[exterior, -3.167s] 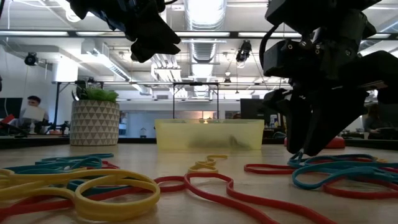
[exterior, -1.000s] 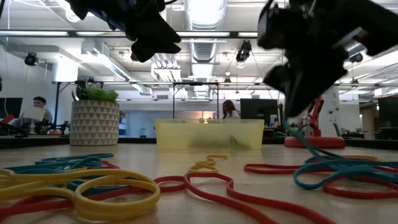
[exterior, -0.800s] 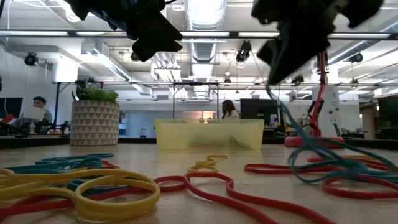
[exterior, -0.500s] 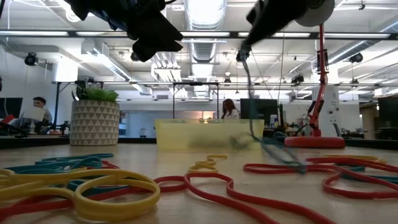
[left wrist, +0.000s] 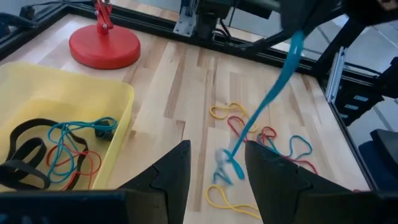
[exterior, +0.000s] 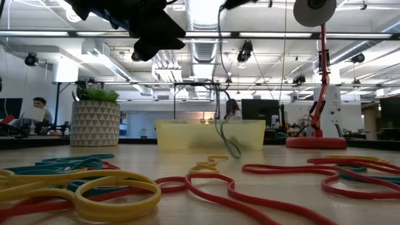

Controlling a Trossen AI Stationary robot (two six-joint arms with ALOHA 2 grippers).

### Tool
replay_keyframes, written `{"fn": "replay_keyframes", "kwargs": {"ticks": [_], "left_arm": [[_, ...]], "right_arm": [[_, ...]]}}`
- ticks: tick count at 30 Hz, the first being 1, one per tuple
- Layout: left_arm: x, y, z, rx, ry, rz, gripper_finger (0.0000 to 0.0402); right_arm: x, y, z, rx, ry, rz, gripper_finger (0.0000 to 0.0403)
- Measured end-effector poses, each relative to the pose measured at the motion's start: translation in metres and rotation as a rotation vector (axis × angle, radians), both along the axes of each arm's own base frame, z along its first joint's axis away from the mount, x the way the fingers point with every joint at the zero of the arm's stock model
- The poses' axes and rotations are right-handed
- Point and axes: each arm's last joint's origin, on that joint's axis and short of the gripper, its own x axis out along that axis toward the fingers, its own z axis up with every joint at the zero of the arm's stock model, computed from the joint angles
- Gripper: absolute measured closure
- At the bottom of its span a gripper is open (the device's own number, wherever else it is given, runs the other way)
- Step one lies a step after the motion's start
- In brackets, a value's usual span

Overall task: Pick and place rubber bands into bin
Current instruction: Put the blue rubber band into the yellow bin

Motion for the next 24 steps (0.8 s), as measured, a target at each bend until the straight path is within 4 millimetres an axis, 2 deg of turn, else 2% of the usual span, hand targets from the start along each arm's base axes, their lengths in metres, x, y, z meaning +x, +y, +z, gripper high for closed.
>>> {"fn": "replay_keyframes", "kwargs": {"ticks": [6, 11, 18, 20, 24], "left_arm": [[0.000, -0.001, 0.000, 0.000, 0.001, -0.006, 0.0265], [0.000, -0.001, -0.001, 0.002, 0.002, -0.006, 0.0265], [0.000, -0.001, -0.001, 0.003, 0.002, -0.007, 0.0265], [0.000, -0.001, -0.001, 0.003, 0.002, -0.007, 0.0265], [0.000, -0.001, -0.001, 0.004, -0.002, -0.006, 0.0265]], "right_arm": [[-0.007, 0.003, 0.032, -0.056, -0.098, 0.008, 0.0395], [-0.015, 0.001, 0.048, -0.079, -0.150, -0.013, 0.0395], [-0.013, 0.003, 0.040, -0.061, -0.101, -0.009, 0.0395], [-0.011, 0.005, 0.038, -0.034, -0.082, 0.048, 0.0395], [-0.011, 0.004, 0.034, -0.073, -0.067, 0.003, 0.0395]]}}
